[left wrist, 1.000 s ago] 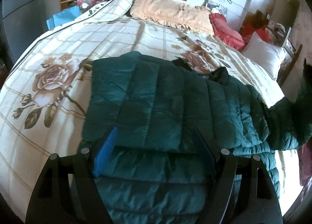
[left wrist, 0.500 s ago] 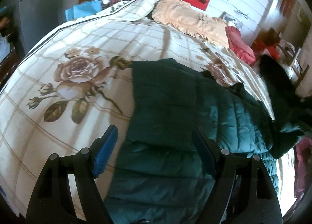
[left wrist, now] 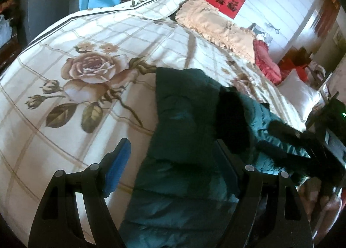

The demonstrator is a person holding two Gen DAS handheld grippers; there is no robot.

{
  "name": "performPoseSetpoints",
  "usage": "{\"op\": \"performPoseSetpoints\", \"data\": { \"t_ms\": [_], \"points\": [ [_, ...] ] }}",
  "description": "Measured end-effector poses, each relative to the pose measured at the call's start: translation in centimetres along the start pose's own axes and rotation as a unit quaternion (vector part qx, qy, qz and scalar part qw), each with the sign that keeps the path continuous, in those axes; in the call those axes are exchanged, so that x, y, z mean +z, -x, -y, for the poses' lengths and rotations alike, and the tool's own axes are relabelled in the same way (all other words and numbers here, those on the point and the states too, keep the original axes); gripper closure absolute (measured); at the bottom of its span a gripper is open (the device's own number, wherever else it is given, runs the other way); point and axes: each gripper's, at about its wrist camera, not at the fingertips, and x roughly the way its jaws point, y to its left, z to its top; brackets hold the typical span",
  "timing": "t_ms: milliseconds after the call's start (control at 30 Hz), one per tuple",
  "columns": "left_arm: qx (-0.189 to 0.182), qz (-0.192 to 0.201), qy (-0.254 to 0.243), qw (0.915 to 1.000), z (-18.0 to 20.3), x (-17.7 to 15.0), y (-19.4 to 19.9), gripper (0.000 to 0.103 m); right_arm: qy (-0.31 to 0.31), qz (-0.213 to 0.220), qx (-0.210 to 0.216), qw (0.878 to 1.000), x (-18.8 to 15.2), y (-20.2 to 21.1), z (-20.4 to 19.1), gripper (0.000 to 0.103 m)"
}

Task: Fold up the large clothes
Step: 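Fold the sleeve across the jacket body with the right tool and release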

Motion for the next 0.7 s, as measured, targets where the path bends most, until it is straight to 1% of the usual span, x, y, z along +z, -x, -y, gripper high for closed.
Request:
{"op": "performPoseSetpoints", "data": {
  "t_ms": [67,100,200,300,400,467,633,667,700],
  "points": [
    [-0.009,-0.003,-0.003,1.0,0.9,0.0,-0.2,0.024,0.031,0.013,-0.02,0.999,-0.4,1.7,-0.9,0.026],
    [-0.015,-0.006,-0.005,0.9999,1.5,0.0,-0.3,0.024,0.048,0.025,-0.029,0.998,-0.7,3.3,-1.2,0.026],
    [-0.022,-0.011,-0.014,0.9996,3.3,-0.1,-1.1,0.024,0.07,0.047,-0.048,0.995,-1.3,6.5,-1.1,0.026],
    [-0.025,-0.028,-0.02,0.9991,5.3,-0.3,-2.6,0.024,0.086,0.064,-0.078,0.991,-2.2,9.8,-0.3,0.026],
    [-0.013,-0.039,-0.029,0.9988,7.0,-0.6,-4.3,0.024,0.088,0.077,-0.1,0.988,-3.4,12.5,1.0,0.026],
    [-0.004,-0.044,-0.031,0.9985,7.8,-0.8,-5.4,0.024,0.08,0.083,-0.107,0.988,-4.2,14.4,2.1,0.026],
    [-0.004,-0.032,-0.041,0.9986,9.2,-1.1,-6.4,0.025,0.064,0.1,-0.121,0.986,-5.7,17.7,4.4,0.026],
    [-0.007,-0.032,-0.044,0.9985,9.4,-1.1,-6.5,0.029,0.063,0.103,-0.125,0.985,-5.9,18.1,4.7,0.026],
    [-0.014,-0.029,-0.048,0.9983,9.7,-1.1,-6.4,0.036,0.062,0.107,-0.132,0.983,-6.2,18.6,5.2,0.026]
  ]
}}
